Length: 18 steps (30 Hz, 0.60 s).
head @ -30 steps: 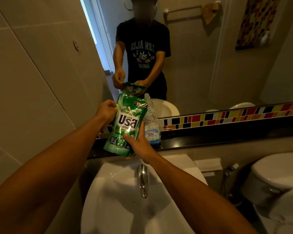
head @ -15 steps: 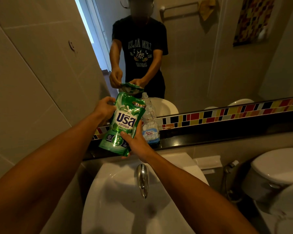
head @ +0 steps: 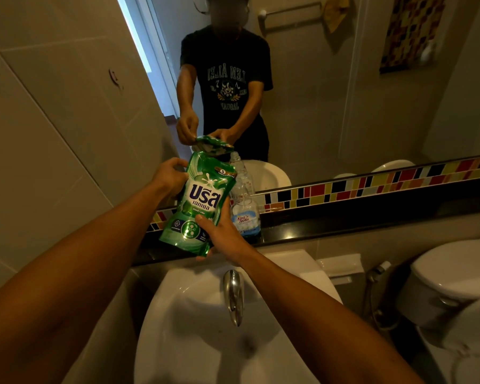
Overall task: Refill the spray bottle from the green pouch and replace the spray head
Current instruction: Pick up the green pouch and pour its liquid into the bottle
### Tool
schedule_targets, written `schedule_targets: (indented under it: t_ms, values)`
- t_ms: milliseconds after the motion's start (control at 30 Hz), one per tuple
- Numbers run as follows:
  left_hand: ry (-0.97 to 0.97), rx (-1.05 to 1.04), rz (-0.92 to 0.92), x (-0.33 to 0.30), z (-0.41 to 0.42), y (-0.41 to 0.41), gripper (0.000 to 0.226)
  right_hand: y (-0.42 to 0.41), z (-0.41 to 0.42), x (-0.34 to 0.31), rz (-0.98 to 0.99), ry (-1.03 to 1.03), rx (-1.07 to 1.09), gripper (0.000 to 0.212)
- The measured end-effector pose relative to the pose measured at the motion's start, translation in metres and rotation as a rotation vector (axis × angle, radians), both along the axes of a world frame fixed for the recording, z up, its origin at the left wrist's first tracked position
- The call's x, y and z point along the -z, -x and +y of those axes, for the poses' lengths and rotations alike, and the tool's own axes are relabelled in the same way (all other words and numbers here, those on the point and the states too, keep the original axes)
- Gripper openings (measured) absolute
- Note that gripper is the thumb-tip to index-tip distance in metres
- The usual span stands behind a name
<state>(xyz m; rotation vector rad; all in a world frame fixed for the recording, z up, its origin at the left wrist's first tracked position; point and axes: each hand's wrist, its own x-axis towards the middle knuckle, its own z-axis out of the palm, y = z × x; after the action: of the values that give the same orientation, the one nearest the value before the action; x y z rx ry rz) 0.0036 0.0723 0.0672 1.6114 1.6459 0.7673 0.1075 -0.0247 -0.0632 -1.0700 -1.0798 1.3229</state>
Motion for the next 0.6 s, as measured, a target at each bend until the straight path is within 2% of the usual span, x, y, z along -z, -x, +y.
schedule_targets:
  t_ms: [400, 600]
  values:
    - [-0.001, -0.009, 0.014, -0.006, 0.0003, -0.002, 0.031, -0.0021, -0.0016, -0.0079, 0.039, 0.0, 0.0, 0.09]
    - [0.011, -0.014, 0.0, -0.0085, -0.001, -0.0022, 0.033, 0.0009, -0.0003, -0.0077, 0.045, -0.004, -0.007, 0.093]
